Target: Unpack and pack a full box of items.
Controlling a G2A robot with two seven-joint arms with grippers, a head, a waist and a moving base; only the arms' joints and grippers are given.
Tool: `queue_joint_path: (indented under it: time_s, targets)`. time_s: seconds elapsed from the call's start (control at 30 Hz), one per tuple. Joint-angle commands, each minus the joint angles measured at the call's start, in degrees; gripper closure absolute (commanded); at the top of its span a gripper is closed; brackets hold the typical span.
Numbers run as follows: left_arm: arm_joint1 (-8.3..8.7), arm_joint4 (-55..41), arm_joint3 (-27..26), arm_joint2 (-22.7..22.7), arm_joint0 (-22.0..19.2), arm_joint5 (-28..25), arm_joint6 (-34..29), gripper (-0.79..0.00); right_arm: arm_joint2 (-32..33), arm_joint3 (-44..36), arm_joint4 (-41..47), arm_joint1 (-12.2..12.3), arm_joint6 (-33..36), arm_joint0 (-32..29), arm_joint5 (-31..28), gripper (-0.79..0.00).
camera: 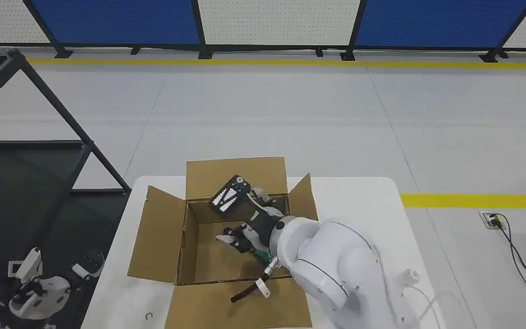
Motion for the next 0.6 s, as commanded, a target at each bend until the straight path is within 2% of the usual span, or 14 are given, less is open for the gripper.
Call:
queue_joint_path:
  time_s: [0.0,0.23,0.57]
  targets:
    - [-0.05,-0.37,0.14,-0.34,0.30,-0.12,0.04,-0.785,-1.67,5.51,-0.19,-0.42,0.00,2.29,0.52,-0.785]
    - [-0.20,-2.58,0.22,-0.94,0.77,0.63,-1.24,-0.785,-6.82,19.63,0.41,-1.97,-4.09,4.75,1.65,-0.785]
    - [-0.18,-2.28,0.15,-0.93,0.76,0.77,-1.71,-0.785,-6.95,19.99,0.50,-2.01,-4.11,4.79,1.56,-0.785]
